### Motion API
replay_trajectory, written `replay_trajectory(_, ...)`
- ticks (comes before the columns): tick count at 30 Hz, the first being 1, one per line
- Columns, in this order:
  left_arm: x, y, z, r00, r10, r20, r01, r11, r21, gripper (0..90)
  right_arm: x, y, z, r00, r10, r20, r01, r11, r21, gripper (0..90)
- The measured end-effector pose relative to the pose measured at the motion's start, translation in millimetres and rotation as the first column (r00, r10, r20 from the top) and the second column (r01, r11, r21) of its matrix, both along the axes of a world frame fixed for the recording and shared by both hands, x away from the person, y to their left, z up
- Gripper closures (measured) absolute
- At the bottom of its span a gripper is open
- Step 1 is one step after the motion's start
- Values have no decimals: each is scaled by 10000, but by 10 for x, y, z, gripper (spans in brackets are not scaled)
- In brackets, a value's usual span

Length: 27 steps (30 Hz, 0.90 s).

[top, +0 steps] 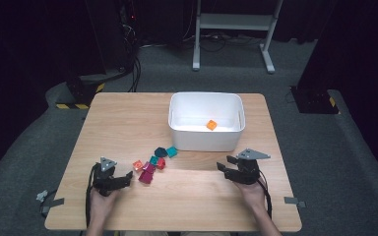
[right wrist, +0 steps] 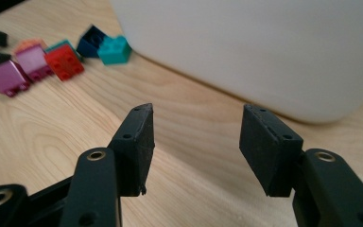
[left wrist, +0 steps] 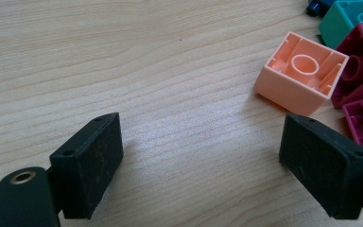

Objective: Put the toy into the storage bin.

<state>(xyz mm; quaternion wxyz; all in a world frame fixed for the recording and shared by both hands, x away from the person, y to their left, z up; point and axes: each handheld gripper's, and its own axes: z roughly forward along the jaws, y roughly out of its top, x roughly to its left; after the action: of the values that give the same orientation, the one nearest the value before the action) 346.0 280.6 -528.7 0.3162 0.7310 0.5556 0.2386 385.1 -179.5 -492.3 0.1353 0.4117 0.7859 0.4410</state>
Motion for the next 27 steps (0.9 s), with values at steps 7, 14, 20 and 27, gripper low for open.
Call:
replay_trajectory(7,-1,15,-3,9999,-150,31,151,9999,-62,139,23,44,-278,9996,-236,-142,222,9952,-952,450)
replay_trajectory(14,-39,21,19,10000,-31,-95,29,9998,-182,159,43,70,-307,9990,-426,-156,398,9879,-1500,419)
replay_trajectory(20,-104,-29,142,9991,-367,209,376,9982,-461,156,42,128,-315,9996,-288,-20,277,9778,-2076,381)
replay_trajectory(27,-46,-133,171,9955,-862,392,878,9953,-407,182,38,132,-315,9997,-256,-30,244,9771,-2112,375)
